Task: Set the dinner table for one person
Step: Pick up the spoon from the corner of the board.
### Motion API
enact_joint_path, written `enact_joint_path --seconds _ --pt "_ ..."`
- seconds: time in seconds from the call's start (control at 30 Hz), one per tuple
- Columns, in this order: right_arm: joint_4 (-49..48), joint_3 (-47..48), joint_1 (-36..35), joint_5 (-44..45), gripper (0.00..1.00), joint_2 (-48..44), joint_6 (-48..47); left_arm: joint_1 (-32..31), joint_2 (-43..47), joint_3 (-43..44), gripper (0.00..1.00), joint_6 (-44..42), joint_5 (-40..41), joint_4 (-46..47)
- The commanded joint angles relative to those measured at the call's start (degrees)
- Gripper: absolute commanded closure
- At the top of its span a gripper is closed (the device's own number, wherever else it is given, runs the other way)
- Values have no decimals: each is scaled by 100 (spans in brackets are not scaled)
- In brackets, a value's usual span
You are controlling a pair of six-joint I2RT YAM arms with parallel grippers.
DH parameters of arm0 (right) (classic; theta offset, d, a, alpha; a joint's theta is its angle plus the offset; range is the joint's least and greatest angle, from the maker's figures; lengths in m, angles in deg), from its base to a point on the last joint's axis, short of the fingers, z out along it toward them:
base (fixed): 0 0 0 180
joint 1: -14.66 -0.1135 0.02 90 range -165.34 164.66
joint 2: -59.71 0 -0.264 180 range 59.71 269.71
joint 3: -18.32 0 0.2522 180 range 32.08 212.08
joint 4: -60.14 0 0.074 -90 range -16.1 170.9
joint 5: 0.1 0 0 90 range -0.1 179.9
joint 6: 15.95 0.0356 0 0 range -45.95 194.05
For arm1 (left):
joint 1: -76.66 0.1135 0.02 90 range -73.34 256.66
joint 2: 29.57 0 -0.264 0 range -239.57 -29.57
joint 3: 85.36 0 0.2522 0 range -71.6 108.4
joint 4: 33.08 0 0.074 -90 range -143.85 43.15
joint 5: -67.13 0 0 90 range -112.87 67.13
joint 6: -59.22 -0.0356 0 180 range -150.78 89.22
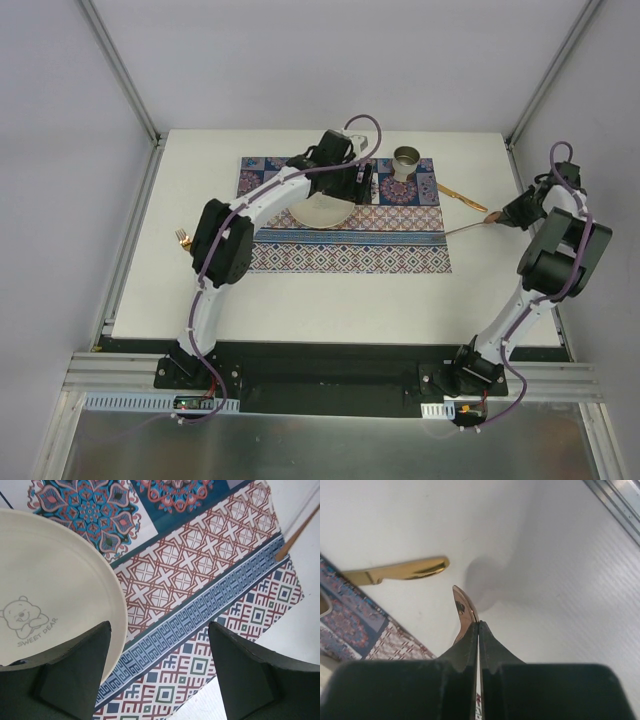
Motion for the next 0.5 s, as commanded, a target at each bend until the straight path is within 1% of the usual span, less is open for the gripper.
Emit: enact_joint_path --seconds 0.0,0.17,0.27,0.47 --pt "-285 -169 35 -357 99 -895 218 -152 86 -215 22 -96 276 190" --pt "-337 -300 -26 -498 99 -1229 315 -275 297 -513 22 -131 478 278" --pt "-451 -440 -201 -577 99 -1299 394 -336 350 -602 22 -149 549 305" --pt "-583 -670 -843 -586 99 -1335 447 -372 464 -602 21 -254 645 305"
